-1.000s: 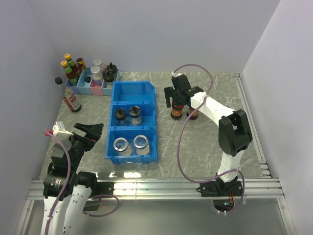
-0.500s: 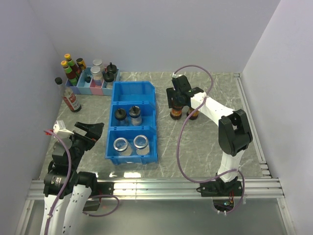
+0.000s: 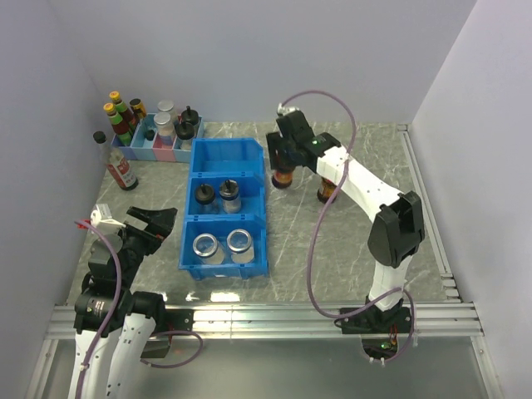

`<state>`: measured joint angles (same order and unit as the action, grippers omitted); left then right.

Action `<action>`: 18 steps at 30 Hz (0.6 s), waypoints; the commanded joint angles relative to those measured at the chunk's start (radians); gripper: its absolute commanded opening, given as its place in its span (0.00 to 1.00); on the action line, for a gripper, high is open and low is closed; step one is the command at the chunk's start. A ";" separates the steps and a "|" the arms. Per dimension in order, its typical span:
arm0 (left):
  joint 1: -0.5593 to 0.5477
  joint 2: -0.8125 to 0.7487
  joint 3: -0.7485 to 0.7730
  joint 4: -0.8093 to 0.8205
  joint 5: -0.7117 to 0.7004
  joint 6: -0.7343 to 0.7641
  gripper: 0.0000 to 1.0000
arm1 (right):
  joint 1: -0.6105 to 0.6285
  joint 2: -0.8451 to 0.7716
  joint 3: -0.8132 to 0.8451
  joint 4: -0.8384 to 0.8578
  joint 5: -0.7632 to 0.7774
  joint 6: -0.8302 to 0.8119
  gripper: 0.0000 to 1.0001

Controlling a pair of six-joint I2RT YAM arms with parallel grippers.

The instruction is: Organize the condiment bottles

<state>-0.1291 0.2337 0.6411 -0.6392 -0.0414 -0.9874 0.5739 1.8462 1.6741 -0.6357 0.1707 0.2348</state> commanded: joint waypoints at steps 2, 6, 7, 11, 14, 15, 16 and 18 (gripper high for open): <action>-0.003 0.006 0.015 0.041 0.012 0.021 0.99 | 0.038 -0.068 0.221 0.082 0.069 0.009 0.00; -0.003 0.001 0.023 0.036 0.011 0.026 0.99 | 0.055 0.042 0.353 0.071 0.033 0.005 0.00; -0.003 -0.002 0.022 0.036 0.014 0.026 0.99 | 0.057 0.068 0.424 0.062 0.006 0.005 0.00; -0.003 -0.013 0.019 0.033 0.021 0.020 0.99 | 0.069 0.175 0.535 0.070 -0.062 0.012 0.00; -0.003 -0.020 0.014 0.030 0.026 0.016 0.99 | 0.087 0.237 0.558 0.128 -0.066 0.011 0.00; -0.003 -0.022 0.012 0.029 0.026 0.015 0.99 | 0.096 0.252 0.565 0.140 -0.066 0.009 0.00; -0.003 -0.025 0.012 0.029 0.028 0.013 0.99 | 0.101 0.266 0.587 0.154 -0.060 0.008 0.00; -0.003 -0.031 0.008 0.029 0.034 0.010 0.99 | 0.110 0.317 0.627 0.175 -0.031 0.008 0.00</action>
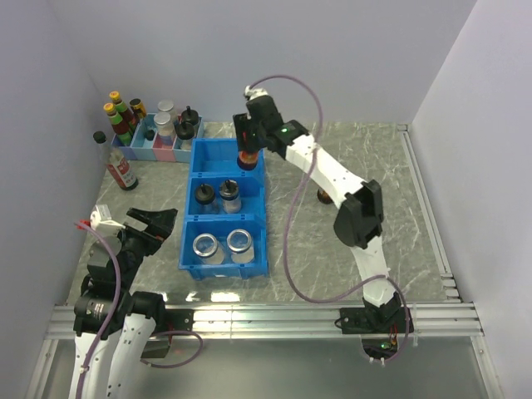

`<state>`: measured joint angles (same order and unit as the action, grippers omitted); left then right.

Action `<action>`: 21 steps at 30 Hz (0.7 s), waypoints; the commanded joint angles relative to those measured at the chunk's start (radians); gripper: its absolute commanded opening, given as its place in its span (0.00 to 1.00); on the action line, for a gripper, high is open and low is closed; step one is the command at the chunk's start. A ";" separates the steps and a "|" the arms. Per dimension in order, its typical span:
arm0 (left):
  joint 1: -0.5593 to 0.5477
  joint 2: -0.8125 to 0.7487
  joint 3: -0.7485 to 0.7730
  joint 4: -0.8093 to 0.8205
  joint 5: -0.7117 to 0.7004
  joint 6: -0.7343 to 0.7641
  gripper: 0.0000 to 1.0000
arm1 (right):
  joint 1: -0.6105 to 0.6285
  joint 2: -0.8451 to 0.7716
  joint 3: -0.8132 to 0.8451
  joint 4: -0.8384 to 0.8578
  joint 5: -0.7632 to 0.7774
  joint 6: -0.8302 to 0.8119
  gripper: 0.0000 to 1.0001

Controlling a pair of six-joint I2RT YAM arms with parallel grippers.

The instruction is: Organize the condiment bottles

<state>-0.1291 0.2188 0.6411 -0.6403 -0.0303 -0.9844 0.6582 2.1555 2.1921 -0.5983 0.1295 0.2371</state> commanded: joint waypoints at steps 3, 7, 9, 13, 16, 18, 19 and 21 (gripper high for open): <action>-0.003 -0.027 0.002 0.028 0.023 -0.002 0.99 | 0.040 0.059 0.127 0.184 0.025 -0.001 0.00; -0.003 -0.044 -0.003 0.022 0.021 -0.007 0.99 | 0.046 0.130 0.205 0.184 0.021 0.002 0.00; -0.001 -0.048 -0.011 0.024 0.021 -0.007 0.99 | 0.052 0.156 0.216 0.192 0.003 0.002 0.00; -0.003 -0.047 -0.021 0.033 0.035 -0.008 0.99 | 0.067 0.188 0.219 0.235 -0.039 -0.010 0.00; -0.003 -0.050 -0.029 0.040 0.036 -0.010 0.99 | 0.081 0.217 0.230 0.270 -0.062 -0.012 0.00; -0.003 -0.052 -0.035 0.045 0.043 -0.013 0.99 | 0.089 0.236 0.235 0.298 -0.065 -0.016 0.00; -0.003 -0.052 -0.038 0.045 0.043 -0.013 0.99 | 0.092 0.244 0.241 0.317 -0.073 -0.019 0.00; -0.003 -0.050 -0.040 0.044 0.041 -0.013 0.99 | 0.096 0.279 0.283 0.321 -0.079 -0.018 0.00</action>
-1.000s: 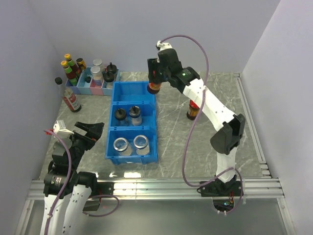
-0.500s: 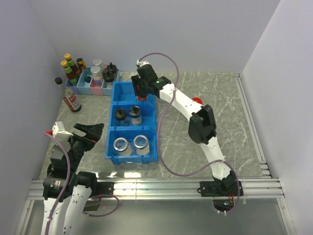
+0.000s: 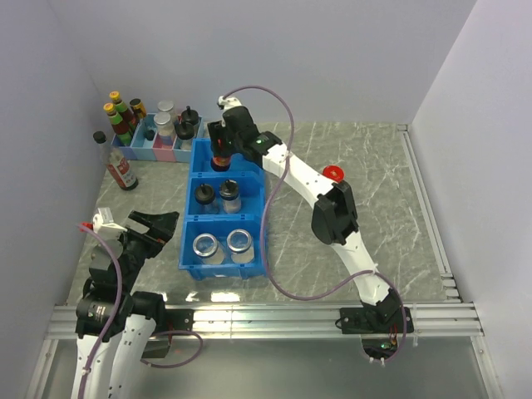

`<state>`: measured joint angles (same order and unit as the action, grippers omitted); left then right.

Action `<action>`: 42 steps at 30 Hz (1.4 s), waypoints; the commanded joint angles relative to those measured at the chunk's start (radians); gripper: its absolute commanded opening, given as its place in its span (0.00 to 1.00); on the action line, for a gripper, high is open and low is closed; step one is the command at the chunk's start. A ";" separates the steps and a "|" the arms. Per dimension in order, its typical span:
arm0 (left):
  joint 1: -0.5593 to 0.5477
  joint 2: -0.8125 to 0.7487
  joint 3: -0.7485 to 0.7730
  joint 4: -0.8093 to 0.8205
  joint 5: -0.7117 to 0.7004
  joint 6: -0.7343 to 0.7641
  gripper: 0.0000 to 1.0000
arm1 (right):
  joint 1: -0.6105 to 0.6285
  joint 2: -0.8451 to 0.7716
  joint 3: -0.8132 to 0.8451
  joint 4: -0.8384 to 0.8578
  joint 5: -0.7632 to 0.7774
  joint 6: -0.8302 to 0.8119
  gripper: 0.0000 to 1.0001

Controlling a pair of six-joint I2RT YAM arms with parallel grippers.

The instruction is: Organize the condiment bottles

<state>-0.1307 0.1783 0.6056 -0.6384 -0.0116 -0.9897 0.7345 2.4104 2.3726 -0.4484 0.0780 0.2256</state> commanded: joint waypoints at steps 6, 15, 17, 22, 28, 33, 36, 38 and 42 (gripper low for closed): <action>0.000 -0.014 -0.012 0.045 0.016 -0.004 0.99 | 0.031 0.070 0.113 0.191 -0.037 0.001 0.00; -0.001 -0.005 -0.040 0.069 0.021 -0.010 0.99 | 0.035 0.101 0.123 0.212 -0.034 -0.014 0.05; -0.001 -0.002 -0.041 0.071 0.019 -0.010 0.99 | 0.032 0.104 0.126 0.211 -0.035 -0.017 0.42; -0.001 0.003 -0.043 0.074 0.016 -0.012 0.99 | 0.032 0.095 0.123 0.209 -0.037 -0.025 0.87; -0.001 0.013 -0.033 0.072 0.015 -0.006 0.99 | 0.032 0.079 0.109 0.217 -0.026 -0.029 0.96; 0.000 0.012 -0.017 0.059 0.015 0.003 0.99 | 0.034 0.014 0.036 0.255 0.026 -0.037 0.98; -0.001 0.015 0.002 0.049 0.015 0.014 0.99 | 0.034 -0.059 -0.015 0.274 0.080 -0.063 0.99; -0.001 0.020 0.022 0.040 -0.017 0.025 0.99 | 0.032 -0.131 -0.047 0.278 0.126 -0.077 1.00; -0.001 0.033 0.065 0.025 -0.048 0.052 0.99 | -0.001 -0.282 -0.178 0.222 0.291 -0.037 1.00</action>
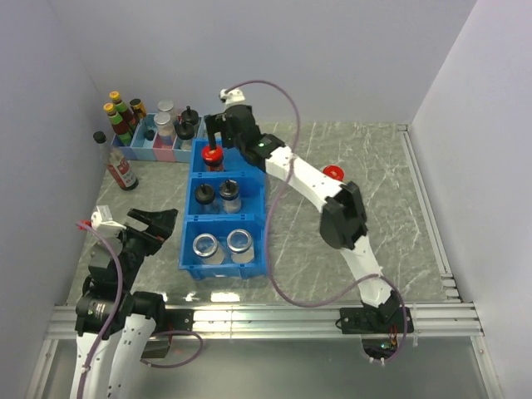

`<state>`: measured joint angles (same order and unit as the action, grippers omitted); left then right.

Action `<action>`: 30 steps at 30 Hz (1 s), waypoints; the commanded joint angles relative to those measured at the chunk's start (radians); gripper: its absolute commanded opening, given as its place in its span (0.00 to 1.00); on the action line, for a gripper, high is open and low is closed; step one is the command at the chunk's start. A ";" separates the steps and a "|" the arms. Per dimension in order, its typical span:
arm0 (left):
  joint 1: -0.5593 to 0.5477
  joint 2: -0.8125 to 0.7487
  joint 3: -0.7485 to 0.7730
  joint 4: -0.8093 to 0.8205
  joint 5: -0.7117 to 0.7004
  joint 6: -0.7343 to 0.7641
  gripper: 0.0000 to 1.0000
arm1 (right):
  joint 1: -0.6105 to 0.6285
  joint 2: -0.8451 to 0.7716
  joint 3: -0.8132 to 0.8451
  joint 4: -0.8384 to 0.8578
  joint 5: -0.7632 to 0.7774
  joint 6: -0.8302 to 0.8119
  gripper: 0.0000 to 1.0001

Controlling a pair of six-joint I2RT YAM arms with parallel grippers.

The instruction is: Organize the condiment bottles

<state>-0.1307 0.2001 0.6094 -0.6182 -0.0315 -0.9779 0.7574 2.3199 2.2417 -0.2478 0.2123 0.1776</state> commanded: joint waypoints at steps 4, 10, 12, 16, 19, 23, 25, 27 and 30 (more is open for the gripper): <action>-0.001 0.016 0.076 0.005 -0.022 0.047 1.00 | -0.087 -0.399 -0.275 -0.105 0.314 0.082 1.00; -0.001 0.027 0.081 0.006 -0.001 0.059 0.99 | -0.254 -0.641 -0.680 -0.177 0.323 0.203 1.00; -0.001 0.032 0.084 0.006 0.002 0.059 0.99 | -0.325 -0.680 -0.787 -0.169 0.256 0.201 1.00; -0.001 0.032 0.081 0.006 0.008 0.050 0.99 | -0.388 -0.709 -0.881 -0.162 0.158 0.165 1.00; -0.001 0.027 0.084 0.000 0.007 0.042 0.99 | -0.406 -0.706 -0.929 -0.142 0.096 0.149 1.00; -0.001 0.016 0.089 -0.020 0.007 0.038 0.99 | -0.429 -0.699 -0.967 -0.133 0.081 0.168 1.00; -0.001 0.010 0.092 -0.031 0.002 0.038 0.99 | -0.435 -0.688 -0.975 -0.136 0.076 0.177 1.00; -0.001 0.007 0.093 -0.038 0.001 0.039 0.99 | -0.437 -0.683 -0.993 -0.130 0.078 0.183 1.00; -0.001 0.009 0.093 -0.037 0.004 0.041 0.99 | -0.443 -0.668 -1.010 -0.110 0.073 0.186 1.00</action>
<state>-0.1307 0.2176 0.6628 -0.6579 -0.0383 -0.9447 0.3260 1.6428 1.2472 -0.3969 0.2947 0.3508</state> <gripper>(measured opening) 0.994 0.996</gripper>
